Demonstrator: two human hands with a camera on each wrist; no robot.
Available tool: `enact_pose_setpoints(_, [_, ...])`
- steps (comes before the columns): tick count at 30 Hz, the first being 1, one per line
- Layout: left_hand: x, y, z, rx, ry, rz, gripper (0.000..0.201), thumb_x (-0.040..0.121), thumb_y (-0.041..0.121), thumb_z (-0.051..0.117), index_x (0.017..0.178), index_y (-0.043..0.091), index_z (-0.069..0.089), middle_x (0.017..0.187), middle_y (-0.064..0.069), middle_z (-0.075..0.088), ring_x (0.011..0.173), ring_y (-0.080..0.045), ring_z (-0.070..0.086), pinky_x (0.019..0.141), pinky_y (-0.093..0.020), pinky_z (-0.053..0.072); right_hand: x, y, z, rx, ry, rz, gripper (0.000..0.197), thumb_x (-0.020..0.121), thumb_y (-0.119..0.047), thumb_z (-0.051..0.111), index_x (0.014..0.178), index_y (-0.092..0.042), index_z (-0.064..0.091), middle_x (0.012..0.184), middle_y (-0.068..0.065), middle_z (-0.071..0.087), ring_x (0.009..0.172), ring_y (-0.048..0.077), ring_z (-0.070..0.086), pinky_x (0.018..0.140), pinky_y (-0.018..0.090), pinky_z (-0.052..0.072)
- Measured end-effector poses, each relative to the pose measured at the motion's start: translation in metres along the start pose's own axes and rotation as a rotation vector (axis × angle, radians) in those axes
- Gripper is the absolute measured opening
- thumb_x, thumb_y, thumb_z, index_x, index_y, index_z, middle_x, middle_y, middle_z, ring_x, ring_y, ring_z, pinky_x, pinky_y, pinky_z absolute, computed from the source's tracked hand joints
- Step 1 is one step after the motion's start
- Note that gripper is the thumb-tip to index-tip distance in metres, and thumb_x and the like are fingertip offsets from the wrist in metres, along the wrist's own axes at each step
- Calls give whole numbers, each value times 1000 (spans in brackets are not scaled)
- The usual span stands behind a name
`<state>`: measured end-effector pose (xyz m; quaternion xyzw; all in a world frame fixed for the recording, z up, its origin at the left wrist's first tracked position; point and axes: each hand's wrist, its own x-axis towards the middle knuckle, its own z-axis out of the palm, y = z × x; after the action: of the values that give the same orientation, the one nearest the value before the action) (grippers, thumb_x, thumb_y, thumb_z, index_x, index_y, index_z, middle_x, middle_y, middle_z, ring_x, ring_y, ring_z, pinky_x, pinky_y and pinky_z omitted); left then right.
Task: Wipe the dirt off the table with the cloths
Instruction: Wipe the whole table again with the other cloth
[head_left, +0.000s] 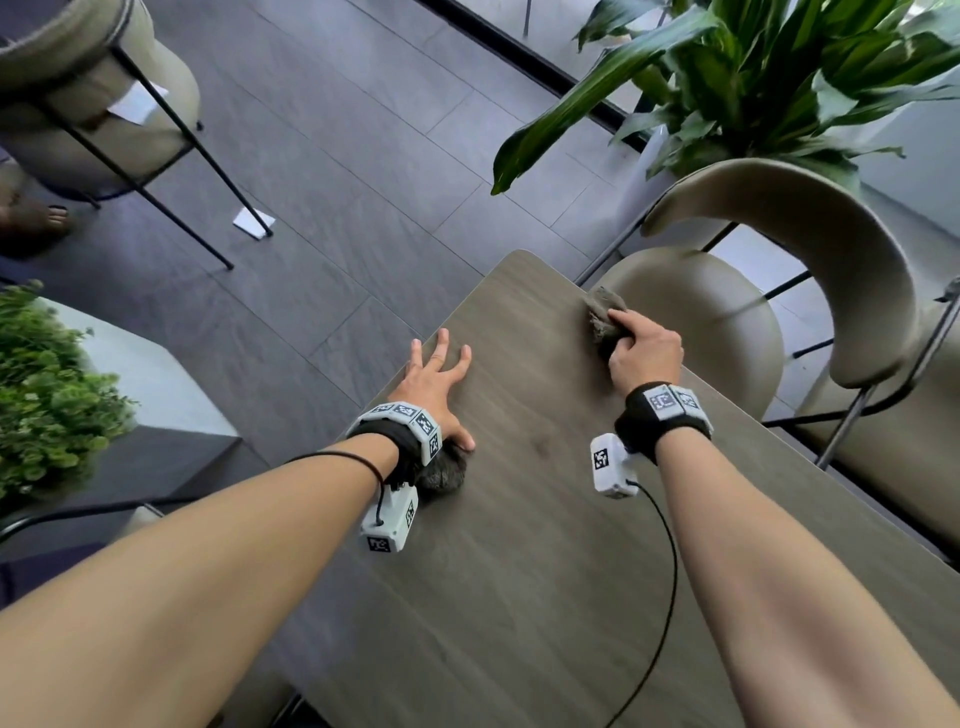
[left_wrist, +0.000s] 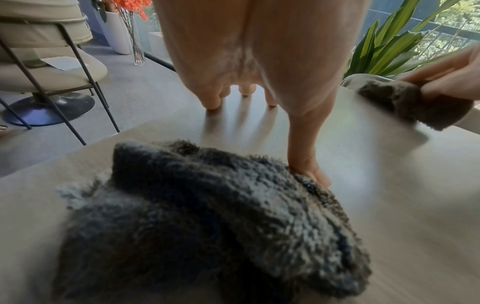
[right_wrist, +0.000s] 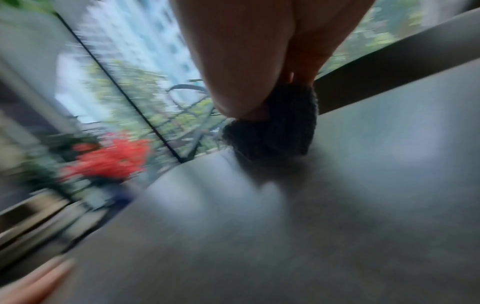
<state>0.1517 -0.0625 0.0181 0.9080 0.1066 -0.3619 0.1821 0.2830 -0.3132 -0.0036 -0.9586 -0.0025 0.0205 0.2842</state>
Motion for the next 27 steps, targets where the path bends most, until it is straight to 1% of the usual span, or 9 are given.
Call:
enact_pose_setpoints(3, [2,-1,1,8,19,11,135,63,53,90,159,40,-5,162,7,-34,151,-35,-24,120,-51,23,-47,-33,32,109,-91,-260,49,73,-1,49,111,-21,73,124,6,66,119,21,60,109,33,40])
enact_pose_setpoints(6, [3,-1,3,27,39,15,134,62,54,90,160,39,-1,162,6,-32,151,-36,-21,121,-50,22,-112,-46,67,23,-284,-419,53,77,3,56,123,-20,66,139,9,55,132,27,48,115,44,32])
enact_pose_setpoints(8, [5,-1,4,28,42,19,136,62,55,90,160,38,-3,163,6,-32,151,-36,-21,121,-50,21,-130,-37,73,2,-292,-449,58,80,4,58,133,-21,59,146,6,47,139,25,40,118,40,25])
enact_pose_setpoints(12, [6,-4,6,8,51,20,137,60,54,91,160,39,-2,162,6,-32,151,-36,-22,121,-53,18,-113,-7,54,-38,-305,-504,59,80,6,58,132,-22,59,146,2,48,137,20,42,117,35,28])
enact_pose_setpoints(16, [8,-6,7,-9,52,24,138,59,53,92,160,40,-2,162,7,-32,151,-35,-22,120,-54,20,-70,42,15,-118,-169,-330,62,82,10,53,134,-24,57,148,2,45,137,21,42,113,34,33])
enact_pose_setpoints(19, [7,-5,7,-8,51,28,138,59,54,92,160,40,-1,163,7,-32,151,-35,-22,120,-54,22,-40,68,-13,-181,-115,-199,61,84,9,47,135,-23,57,148,5,45,136,23,43,113,31,31])
enact_pose_setpoints(24, [8,-5,8,6,51,20,138,59,55,91,159,41,-2,162,8,-32,151,-35,-22,119,-57,27,-20,68,-35,-93,-22,28,55,83,3,46,125,-26,66,133,6,61,122,27,57,110,27,36])
enact_pose_setpoints(25, [8,-5,8,8,52,19,138,59,55,91,159,41,-2,162,8,-32,151,-35,-22,119,-57,27,-24,63,-33,-73,8,13,54,81,4,46,123,-24,67,132,7,61,122,27,57,109,27,36])
enact_pose_setpoints(27, [9,-5,8,6,53,20,138,59,54,91,159,41,-2,162,8,-32,151,-35,-23,119,-57,27,-43,49,-24,-55,22,-132,56,77,5,47,123,-20,67,134,9,59,124,26,56,110,27,35])
